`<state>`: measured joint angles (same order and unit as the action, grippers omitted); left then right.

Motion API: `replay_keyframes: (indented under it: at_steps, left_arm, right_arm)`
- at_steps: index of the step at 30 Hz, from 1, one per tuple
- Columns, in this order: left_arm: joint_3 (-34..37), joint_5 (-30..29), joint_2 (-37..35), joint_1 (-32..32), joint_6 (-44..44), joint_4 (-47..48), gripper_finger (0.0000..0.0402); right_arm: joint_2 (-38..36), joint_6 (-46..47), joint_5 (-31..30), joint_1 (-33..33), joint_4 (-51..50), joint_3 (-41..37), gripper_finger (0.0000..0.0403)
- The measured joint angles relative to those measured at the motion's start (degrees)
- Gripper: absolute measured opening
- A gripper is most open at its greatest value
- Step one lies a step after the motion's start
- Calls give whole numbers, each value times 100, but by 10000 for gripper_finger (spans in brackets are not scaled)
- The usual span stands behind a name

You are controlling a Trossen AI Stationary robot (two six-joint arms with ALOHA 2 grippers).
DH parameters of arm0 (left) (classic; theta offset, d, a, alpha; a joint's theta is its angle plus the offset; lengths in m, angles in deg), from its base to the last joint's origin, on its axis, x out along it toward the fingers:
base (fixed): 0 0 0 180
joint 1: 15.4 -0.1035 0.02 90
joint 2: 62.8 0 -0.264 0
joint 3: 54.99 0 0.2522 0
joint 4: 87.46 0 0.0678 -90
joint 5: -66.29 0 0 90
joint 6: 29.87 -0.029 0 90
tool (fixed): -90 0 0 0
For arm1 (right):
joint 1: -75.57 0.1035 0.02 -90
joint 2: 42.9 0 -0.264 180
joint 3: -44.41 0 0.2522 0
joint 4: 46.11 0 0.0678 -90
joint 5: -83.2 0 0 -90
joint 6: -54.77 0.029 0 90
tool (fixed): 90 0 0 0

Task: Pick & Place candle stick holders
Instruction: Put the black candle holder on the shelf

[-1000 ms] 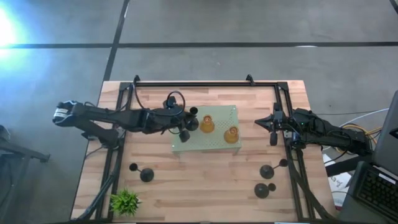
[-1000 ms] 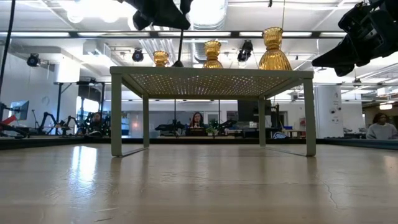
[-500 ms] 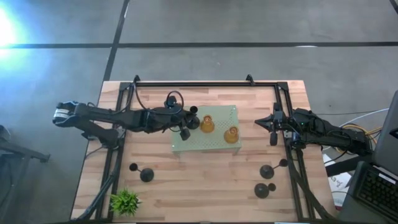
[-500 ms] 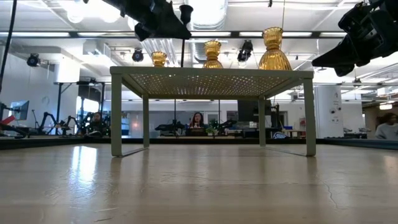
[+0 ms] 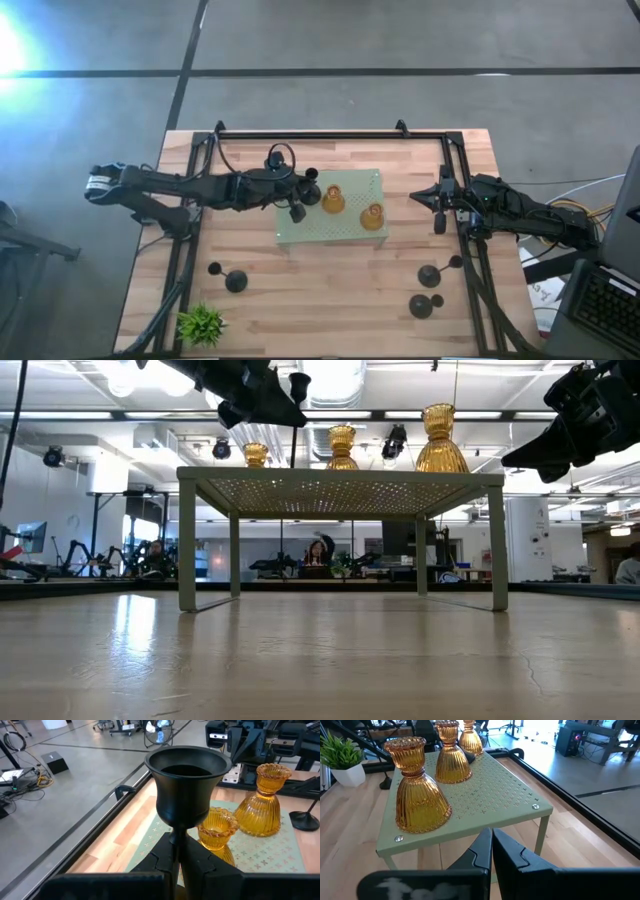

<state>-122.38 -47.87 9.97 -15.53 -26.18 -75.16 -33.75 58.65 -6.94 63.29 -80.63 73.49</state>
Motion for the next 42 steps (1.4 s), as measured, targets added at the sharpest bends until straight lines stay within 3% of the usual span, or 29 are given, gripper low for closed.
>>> replay_keyframes:
  at_steps: [13,20,31,42]
  left_arm:
    - [38,204,-7,-98,84,9,19]
    - [47,212,-4,-123,55,109,68]
    - [47,210,-9,-126,-1,97,80]
    - [47,208,-129,-121,72,172,130]
  right_arm:
    - [0,2,0,1,2,0,8]
    - [0,2,0,-1,0,0,8]
    - [0,2,0,-1,0,0,8]
    - [0,2,0,1,0,0,8]
